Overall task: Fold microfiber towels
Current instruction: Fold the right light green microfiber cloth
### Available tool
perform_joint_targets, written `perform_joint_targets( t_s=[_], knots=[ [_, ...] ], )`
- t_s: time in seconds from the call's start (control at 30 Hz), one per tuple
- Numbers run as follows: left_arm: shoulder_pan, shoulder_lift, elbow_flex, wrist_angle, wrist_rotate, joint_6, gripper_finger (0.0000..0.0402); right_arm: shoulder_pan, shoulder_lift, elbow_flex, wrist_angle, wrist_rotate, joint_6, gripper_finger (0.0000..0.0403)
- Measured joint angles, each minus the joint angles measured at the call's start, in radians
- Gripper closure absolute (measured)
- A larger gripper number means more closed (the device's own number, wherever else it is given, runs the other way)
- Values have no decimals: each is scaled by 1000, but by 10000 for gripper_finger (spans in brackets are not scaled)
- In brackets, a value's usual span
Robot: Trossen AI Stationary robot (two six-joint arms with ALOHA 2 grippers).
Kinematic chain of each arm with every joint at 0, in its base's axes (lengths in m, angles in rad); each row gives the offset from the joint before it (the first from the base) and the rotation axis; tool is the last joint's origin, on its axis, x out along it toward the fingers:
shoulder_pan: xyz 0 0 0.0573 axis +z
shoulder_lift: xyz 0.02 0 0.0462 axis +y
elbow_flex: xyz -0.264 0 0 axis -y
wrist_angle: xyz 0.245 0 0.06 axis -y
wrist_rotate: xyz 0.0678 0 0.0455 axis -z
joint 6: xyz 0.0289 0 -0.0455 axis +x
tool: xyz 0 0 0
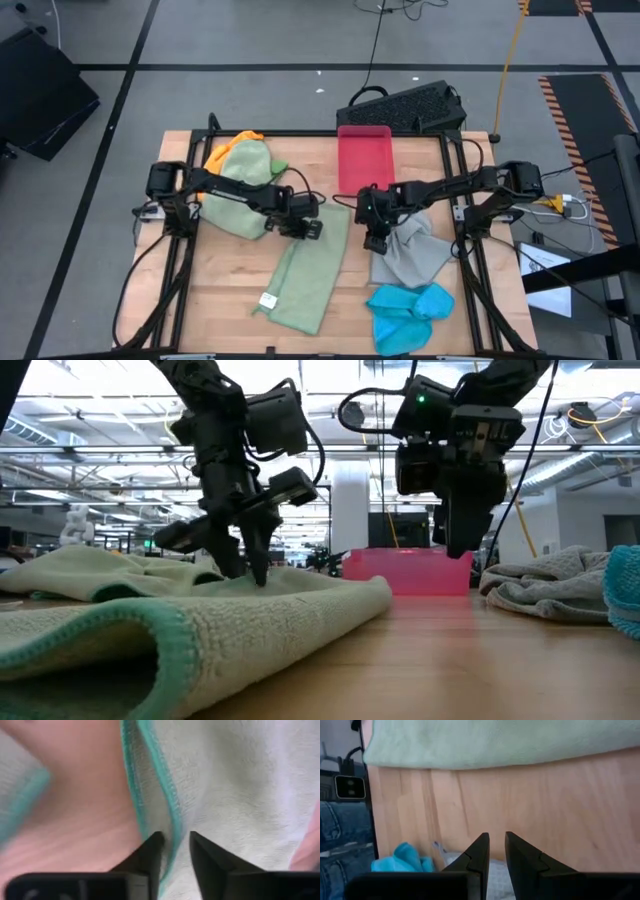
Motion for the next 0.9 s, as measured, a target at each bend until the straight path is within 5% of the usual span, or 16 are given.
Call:
perform_joint_targets(
  t_s=[0.17,0.37,0.6,0.9],
  knots=[
    [46,-82,1,-58,-34,91,233,1,0,0,44,-1,75,351],
    [114,-169,3,-76,-220,269,218,1,0,0,117,4,188,351],
    [256,-145,3,-96,-88,589,218,0,0,0,151,18,392,351],
    [319,-161,2,-126,-10,792,218,0,0,0,242,224,693,351]
  ],
)
